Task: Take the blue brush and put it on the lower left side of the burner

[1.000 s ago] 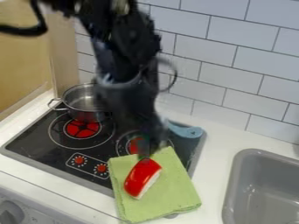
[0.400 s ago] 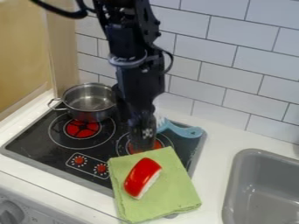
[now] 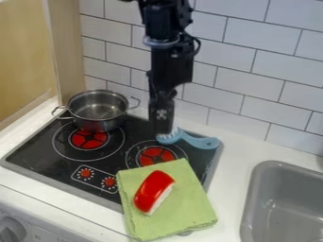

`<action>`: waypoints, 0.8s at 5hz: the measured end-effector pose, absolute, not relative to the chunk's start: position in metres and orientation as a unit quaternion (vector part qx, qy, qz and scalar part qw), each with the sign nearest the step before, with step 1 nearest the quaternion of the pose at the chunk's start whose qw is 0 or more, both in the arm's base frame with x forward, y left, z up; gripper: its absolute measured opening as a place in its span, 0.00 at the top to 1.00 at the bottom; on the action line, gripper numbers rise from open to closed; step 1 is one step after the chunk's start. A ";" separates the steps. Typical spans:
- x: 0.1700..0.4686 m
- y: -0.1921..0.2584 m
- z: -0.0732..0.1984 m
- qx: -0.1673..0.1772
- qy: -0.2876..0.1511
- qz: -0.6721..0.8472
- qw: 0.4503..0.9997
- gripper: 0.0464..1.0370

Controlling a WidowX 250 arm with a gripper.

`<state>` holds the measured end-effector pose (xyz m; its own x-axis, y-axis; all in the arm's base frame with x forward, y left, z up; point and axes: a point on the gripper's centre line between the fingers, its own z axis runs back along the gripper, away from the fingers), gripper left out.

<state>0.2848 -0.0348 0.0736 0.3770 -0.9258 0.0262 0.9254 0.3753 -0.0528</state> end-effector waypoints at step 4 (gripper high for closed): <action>0.330 -0.033 0.054 0.034 0.007 -0.637 0.770 0.04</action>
<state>0.3299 -0.0329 0.0536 0.1884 -0.9806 -0.0541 0.9815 0.1862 0.0434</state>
